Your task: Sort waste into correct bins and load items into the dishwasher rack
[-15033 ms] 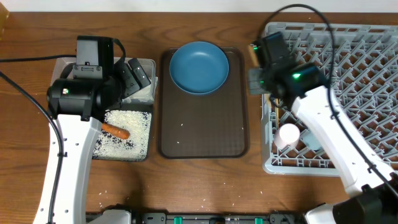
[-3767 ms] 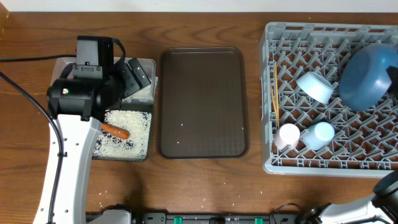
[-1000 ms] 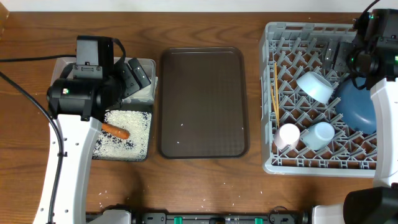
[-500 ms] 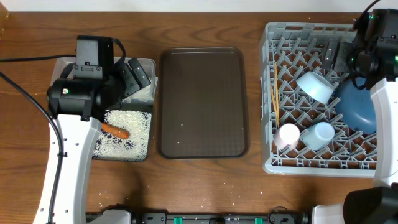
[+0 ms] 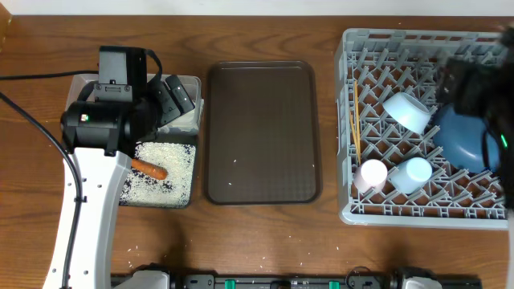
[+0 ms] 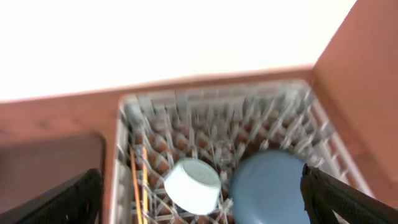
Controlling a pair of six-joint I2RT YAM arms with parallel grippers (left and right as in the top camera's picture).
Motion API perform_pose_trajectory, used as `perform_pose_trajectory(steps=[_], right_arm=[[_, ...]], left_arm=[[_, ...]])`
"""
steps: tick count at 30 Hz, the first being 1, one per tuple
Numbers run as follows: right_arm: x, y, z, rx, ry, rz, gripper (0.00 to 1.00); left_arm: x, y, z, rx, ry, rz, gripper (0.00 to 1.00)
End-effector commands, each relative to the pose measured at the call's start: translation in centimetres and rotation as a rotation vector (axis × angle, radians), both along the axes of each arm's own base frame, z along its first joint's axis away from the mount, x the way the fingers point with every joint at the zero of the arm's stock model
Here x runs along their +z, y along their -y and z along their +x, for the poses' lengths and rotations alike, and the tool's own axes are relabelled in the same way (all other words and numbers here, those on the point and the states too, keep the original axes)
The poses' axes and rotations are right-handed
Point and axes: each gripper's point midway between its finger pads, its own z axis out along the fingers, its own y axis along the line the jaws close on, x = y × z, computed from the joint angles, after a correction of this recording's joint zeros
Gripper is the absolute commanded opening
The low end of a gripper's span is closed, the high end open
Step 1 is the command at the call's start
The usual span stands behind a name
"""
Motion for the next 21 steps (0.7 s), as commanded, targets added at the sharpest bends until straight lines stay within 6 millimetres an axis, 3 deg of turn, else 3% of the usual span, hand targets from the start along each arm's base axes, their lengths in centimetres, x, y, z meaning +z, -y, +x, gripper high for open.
perform_pose_trajectory(steps=[1,6,10,16,21], right_arm=[[2.8,-1.3,-3.1,0.035,0.096,-0.02,0.99],[5.4,-2.5,-8.5,0.075,0.231,-0.024,0.99],[5.2,-2.3,-12.5,0.066,0.307,-0.03,0.99],[0.1,-2.5,-16.9,0.072,0.338,-0.011,1.0],[-4.8,-2.5,-18.3,0.056,0.406,0.042,0.99]], left_arm=[[-0.2,-0.4,-0.1,0.008,-0.007,0.018,0.99],[-0.2,-0.4,-0.1,0.008,-0.008,0.018,0.99],[-0.2,-0.4,-0.1,0.008,-0.008,0.018,0.99],[-0.2,-0.4,-0.1,0.008,-0.008,0.018,0.99],[-0.2,-0.4,-0.1,0.008,-0.008,0.018,0.99]])
